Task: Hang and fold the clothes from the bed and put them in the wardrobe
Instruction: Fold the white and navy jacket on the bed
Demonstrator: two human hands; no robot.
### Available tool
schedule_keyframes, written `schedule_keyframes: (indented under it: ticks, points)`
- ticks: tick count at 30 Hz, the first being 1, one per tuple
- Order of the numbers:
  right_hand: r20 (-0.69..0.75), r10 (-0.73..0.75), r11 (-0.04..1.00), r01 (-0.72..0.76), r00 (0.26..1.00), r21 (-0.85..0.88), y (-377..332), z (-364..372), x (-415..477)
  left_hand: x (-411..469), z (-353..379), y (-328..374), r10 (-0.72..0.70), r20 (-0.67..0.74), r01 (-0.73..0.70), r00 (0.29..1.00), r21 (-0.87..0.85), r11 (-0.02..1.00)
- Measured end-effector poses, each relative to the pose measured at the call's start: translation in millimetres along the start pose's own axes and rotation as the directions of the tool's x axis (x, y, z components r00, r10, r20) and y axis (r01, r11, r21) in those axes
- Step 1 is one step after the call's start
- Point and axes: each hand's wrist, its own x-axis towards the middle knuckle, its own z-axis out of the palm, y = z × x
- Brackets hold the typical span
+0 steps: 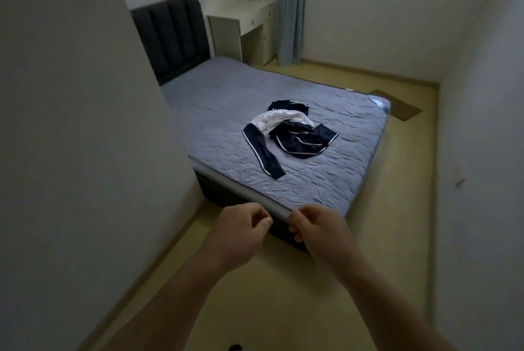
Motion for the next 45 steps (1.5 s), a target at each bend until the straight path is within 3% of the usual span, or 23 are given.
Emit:
schedule_keyframes:
  ticks: [16,25,31,35,38,45]
  points:
    - [-0.071,0.26,0.958,-0.267,0.963,-0.11,36,-67,374,430,38,-59,-0.063,0.256,0.081,0.965,-0.059,0.995]
    - [0.006,0.355,0.91,-0.344,0.935,-0.231,117,-133,575,611,110,-48,-0.175,0.274,0.205,0.946,-0.088,0.975]
    - [0.212,0.424,0.858,-0.315,0.881,-0.405,225,-162,776,737,207,-48,-0.407,0.221,0.437,0.886,-0.109,0.893]
    - [0.36,0.458,0.814,-0.221,0.813,-0.537,296,-159,907,814,274,-51,-0.596,0.175,0.619,0.783,-0.128,0.775]
    - [0.47,0.429,0.763,-0.032,0.772,-0.645,333,-136,993,861,314,-62,-0.691,0.149,0.706,0.708,-0.169,0.687]
    - [0.541,0.358,0.668,0.196,0.761,-0.718,414,-28,1151,927,406,-121,-0.787,0.112,0.779,0.607,-0.281,0.561]
